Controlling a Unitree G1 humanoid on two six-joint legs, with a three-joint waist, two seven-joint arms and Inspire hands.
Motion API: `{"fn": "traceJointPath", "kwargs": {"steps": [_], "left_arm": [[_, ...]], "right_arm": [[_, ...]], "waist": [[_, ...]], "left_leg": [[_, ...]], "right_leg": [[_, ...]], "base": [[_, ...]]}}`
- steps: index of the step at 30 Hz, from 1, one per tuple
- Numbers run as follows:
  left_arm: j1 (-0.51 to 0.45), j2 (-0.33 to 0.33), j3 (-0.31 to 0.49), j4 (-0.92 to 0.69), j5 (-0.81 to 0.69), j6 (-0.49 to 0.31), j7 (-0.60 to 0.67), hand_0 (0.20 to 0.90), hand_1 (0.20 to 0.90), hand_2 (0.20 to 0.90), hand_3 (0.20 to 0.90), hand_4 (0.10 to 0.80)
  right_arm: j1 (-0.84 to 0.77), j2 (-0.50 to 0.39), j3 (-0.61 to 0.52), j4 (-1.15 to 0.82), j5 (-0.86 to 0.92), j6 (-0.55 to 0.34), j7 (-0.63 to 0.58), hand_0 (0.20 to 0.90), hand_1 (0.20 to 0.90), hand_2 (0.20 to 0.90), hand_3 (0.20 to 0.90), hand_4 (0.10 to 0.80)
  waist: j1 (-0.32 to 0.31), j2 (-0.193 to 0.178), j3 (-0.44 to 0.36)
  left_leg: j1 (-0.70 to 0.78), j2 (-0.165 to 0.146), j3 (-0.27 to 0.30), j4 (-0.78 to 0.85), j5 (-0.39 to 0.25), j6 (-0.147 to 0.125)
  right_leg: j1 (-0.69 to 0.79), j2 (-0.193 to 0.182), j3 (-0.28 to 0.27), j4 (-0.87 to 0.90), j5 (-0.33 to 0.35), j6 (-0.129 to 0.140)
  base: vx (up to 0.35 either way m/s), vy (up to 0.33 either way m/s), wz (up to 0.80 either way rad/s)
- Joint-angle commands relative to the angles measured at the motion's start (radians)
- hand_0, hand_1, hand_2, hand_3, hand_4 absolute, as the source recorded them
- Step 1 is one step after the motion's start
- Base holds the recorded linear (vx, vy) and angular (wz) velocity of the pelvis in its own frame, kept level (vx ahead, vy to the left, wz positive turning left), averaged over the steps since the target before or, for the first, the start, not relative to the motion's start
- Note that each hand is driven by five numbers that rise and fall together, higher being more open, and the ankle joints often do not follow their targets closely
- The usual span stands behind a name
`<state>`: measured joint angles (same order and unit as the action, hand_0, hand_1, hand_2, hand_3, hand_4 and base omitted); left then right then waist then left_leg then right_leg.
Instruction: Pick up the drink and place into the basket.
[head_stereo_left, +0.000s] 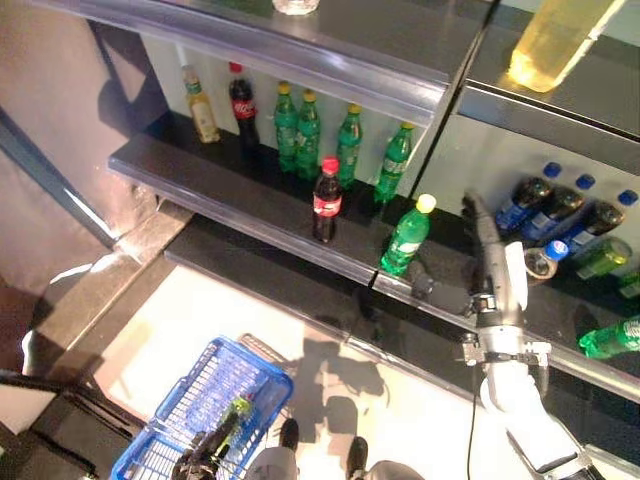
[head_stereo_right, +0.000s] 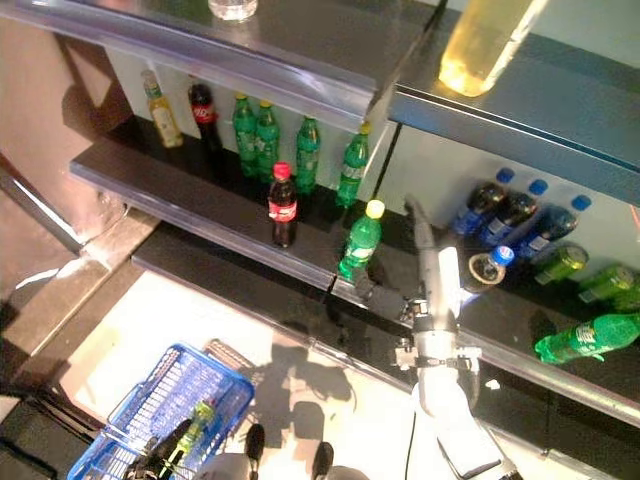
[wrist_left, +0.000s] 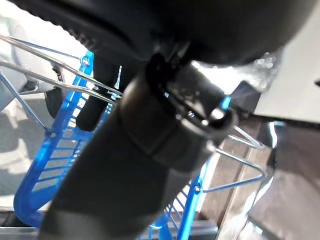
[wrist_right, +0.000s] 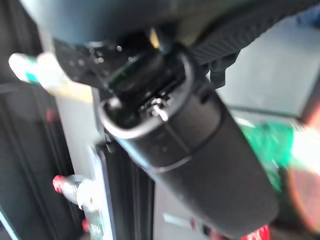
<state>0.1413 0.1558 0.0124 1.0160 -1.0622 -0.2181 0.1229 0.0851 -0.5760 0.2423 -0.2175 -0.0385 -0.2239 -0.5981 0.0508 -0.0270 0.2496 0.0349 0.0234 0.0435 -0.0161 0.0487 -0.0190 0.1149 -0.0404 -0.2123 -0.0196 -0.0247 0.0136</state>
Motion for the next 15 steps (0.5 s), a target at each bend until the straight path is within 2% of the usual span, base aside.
{"fn": "traceJointPath", "kwargs": {"steps": [1, 7, 15], "left_arm": [[0.068, -0.051, -0.059, -0.022, 0.023, -0.034, -0.062, 0.3, 0.3, 0.3, 0.2, 0.1], [0.048, -0.046, -0.112, -0.024, 0.005, -0.04, -0.068, 0.3, 0.3, 0.3, 0.2, 0.1], [-0.002, -0.022, -0.165, -0.045, -0.039, -0.054, -0.11, 0.3, 0.3, 0.3, 0.2, 0.1]], "right_arm": [[-0.096, -0.078, -0.024, -0.128, 0.021, -0.028, -0.085, 0.9, 0.9, 0.9, 0.9, 0.8], [-0.211, -0.053, 0.017, -0.082, 0.027, 0.027, -0.192, 0.9, 0.9, 0.9, 0.9, 0.8], [-0.404, -0.02, 0.076, 0.028, 0.063, 0.096, -0.274, 0.9, 0.9, 0.9, 0.9, 0.8]], "waist": [[0.022, 0.017, -0.06], [0.038, 0.034, -0.016], [0.054, 0.059, 0.086]], "left_leg": [[-0.042, 0.069, 0.0, 0.131, -0.061, -0.073], [-0.088, 0.057, -0.02, 0.18, -0.059, -0.075], [-0.184, 0.027, -0.046, 0.248, -0.055, -0.071]], "right_leg": [[-0.051, -0.086, -0.012, 0.131, -0.038, 0.074], [-0.093, -0.093, -0.029, 0.186, -0.05, 0.06], [-0.184, -0.112, -0.045, 0.262, -0.057, 0.043]], "base": [[0.079, 0.028, 0.02], [0.034, 0.033, 0.03], [-0.085, 0.036, 0.05]]}}
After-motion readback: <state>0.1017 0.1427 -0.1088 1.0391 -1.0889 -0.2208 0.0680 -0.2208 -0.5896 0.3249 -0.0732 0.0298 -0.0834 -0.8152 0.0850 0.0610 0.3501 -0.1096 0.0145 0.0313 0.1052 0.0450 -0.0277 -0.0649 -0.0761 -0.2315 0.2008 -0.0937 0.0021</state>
